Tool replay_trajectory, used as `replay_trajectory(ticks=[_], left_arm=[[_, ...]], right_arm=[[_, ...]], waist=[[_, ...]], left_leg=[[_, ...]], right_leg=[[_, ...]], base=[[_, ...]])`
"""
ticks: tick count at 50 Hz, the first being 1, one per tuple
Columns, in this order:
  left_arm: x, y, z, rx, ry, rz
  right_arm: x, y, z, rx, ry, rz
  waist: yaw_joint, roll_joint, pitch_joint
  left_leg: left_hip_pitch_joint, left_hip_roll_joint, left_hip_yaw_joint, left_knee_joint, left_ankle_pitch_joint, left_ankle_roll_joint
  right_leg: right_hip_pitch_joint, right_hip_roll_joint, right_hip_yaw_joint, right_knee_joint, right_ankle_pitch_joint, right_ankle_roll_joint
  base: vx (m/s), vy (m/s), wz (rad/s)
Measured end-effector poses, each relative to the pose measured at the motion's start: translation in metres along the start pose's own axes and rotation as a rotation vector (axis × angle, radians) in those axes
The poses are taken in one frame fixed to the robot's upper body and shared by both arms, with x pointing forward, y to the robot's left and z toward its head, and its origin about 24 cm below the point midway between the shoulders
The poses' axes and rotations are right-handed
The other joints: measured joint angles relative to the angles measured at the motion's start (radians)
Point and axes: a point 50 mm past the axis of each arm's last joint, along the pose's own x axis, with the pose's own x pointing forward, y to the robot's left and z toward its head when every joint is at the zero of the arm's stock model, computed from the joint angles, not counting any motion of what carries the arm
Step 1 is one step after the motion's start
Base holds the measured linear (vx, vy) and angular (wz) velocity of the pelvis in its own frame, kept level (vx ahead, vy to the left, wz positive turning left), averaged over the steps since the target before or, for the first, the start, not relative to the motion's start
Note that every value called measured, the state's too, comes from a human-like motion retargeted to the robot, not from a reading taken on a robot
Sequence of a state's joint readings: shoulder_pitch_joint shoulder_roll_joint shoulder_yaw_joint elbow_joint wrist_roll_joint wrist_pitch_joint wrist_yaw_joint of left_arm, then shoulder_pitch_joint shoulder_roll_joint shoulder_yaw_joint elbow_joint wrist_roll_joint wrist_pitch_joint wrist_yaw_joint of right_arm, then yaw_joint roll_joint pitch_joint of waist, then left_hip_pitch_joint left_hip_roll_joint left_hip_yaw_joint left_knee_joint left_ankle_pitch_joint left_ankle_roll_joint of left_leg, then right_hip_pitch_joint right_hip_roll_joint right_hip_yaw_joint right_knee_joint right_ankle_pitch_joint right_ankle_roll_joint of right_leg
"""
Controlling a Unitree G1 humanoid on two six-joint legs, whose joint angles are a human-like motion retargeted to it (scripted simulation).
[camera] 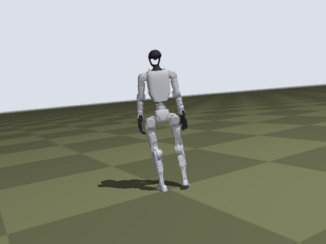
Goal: Upper body actions
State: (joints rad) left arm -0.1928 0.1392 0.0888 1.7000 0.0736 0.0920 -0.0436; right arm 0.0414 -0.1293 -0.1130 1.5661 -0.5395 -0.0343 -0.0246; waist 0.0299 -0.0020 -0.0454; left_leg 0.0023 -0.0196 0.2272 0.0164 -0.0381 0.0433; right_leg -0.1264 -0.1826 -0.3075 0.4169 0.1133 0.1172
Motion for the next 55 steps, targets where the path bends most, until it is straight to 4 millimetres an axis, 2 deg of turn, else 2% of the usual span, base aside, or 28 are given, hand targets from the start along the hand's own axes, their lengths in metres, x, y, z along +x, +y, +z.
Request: replay_trajectory(ticks=[3, 4, 5, 7, 10, 14, 17, 21, 26, 35, 40, 43, 48, 55], left_arm=[[-0.006, -0.022, 0.046, -0.01, -0.176, -0.008], [-0.01, -0.027, 0.062, -0.019, -0.241, -0.012], [-0.015, -0.032, 0.079, -0.029, -0.305, -0.017], [-0.026, -0.036, 0.11, -0.046, -0.422, -0.022], [-0.045, -0.04, 0.148, -0.062, -0.561, -0.018], [-0.06, -0.039, 0.174, -0.077, -0.662, -0.007], [-0.065, -0.036, 0.181, -0.085, -0.69, 0.002], [-0.063, -0.03, 0.177, -0.082, -0.672, 0.02], [-0.053, -0.031, 0.162, -0.082, -0.61, 0.015], [-0.03, -0.036, 0.119, -0.082, -0.473, -0.047], [-0.02, -0.038, 0.094, -0.084, -0.402, -0.127], [-0.016, -0.04, 0.082, -0.102, -0.38, -0.178], [-0.011, -0.038, 0.065, -0.117, -0.334, -0.175], [-0.001, -0.027, 0.028, -0.108, -0.241, -0.133]], right_arm=[[-0.002, 0.003, -0.029, 0.116, 0.08, 0.039], [-0.003, 0.004, -0.04, 0.145, 0.112, 0.049], [-0.005, 0.005, -0.051, 0.173, 0.146, 0.058], [-0.01, 0.004, -0.072, 0.21, 0.22, 0.073], [-0.018, 0.007, -0.101, 0.257, 0.335, 0.092], [-0.027, 0.013, -0.129, 0.299, 0.431, 0.101], [-0.029, 0.016, -0.133, 0.327, 0.442, 0.098], [-0.024, 0.017, -0.121, 0.335, 0.392, 0.107], [-0.016, 0.017, -0.096, 0.293, 0.292, 0.12], [-0.004, 0.011, -0.043, 0.212, 0.11, 0.101], [0.0, 0.004, -0.01, 0.167, 0.002, 0.064], [0.0, 0.0, 0.002, 0.127, -0.053, 0.049], [0.0, -0.002, 0.005, 0.059, -0.086, 0.047], [-0.002, -0.005, -0.023, 0.1, 0.014, 0.029]], waist=[[-0.024, 0.019, 0.038], [-0.039, 0.028, 0.048], [-0.06, 0.038, 0.057], [-0.093, 0.042, 0.072], [-0.124, 0.035, 0.096], [-0.145, 0.039, 0.091], [-0.157, 0.038, 0.094], [-0.168, 0.038, 0.105], [-0.153, 0.035, 0.099], [-0.073, 0.014, 0.036], [-0.041, -0.012, 0.013], [-0.019, -0.019, 0.011], [-0.007, -0.019, 0.02], [0.003, -0.007, 0.019]], left_leg=[[0.008, 0.024, 0.02, -0.007, 0.004, 0.012], [0.008, 0.035, 0.025, -0.009, 0.006, 0.014], [0.007, 0.047, 0.024, -0.011, 0.009, 0.017], [0.004, 0.053, 0.031, -0.013, 0.012, 0.023], [0.002, 0.057, 0.035, -0.012, 0.017, 0.03], [-0.018, 0.069, 0.037, -0.01, 0.021, 0.035], [-0.021, 0.075, 0.047, -0.007, 0.021, 0.038], [-0.016, 0.084, 0.057, -0.001, 0.018, 0.04], [-0.007, 0.082, 0.071, -0.004, 0.014, 0.041], [-0.01, 0.049, 0.122, -0.032, 0.005, 0.036], [-0.018, 0.013, 0.151, -0.043, -0.005, 0.031], [-0.018, 0.002, 0.169, -0.044, -0.013, 0.025], [-0.012, -0.001, 0.167, -0.038, -0.024, 0.011], [-0.007, 0.008, 0.162, -0.015, -0.05, -0.016]], right_leg=[[-0.1, -0.007, 0.068, 0.184, 0.151, 0.002], [-0.143, 0.002, 0.097, 0.248, 0.17, -0.006], [-0.189, 0.014, 0.122, 0.314, 0.175, -0.016], [-0.268, -0.018, 0.084, 0.433, 0.136, -0.057], [-0.363, -0.047, 0.047, 0.564, 0.096, -0.105], [-0.484, -0.021, 0.053, 0.656, 0.085, -0.106], [-0.53, -0.006, 0.053, 0.675, 0.092, -0.111], [-0.519, 0.008, 0.053, 0.647, 0.104, -0.112], [-0.434, 0.027, 0.08, 0.547, 0.138, -0.07], [-0.229, 0.072, 0.156, 0.266, 0.205, 0.045], [-0.125, 0.065, 0.182, 0.045, 0.25, 0.086], [-0.075, 0.06, 0.183, -0.054, 0.148, 0.089], [-0.006, 0.069, 0.141, -0.189, 0.03, 0.033], [0.052, 0.087, 0.088, -0.306, -0.014, -0.015]], base=[[0.09, 0.03, -0.39], [0.1, 0.07, -0.38], [0.06, 0.05, -0.19], [0.01, 0.01, -0.09], [0.05, 0.01, -0.03], [0.07, 0.0, -0.07], [0.01, 0.0, -0.06], [0.0, 0.0, 0.0], [0.01, 0.01, -0.04], [0.01, 0.0, -0.26], [-0.11, -0.06, -0.24], [-0.17, -0.09, -0.21], [-0.21, -0.11, 0.05], [-0.22, -0.07, 0.08]])
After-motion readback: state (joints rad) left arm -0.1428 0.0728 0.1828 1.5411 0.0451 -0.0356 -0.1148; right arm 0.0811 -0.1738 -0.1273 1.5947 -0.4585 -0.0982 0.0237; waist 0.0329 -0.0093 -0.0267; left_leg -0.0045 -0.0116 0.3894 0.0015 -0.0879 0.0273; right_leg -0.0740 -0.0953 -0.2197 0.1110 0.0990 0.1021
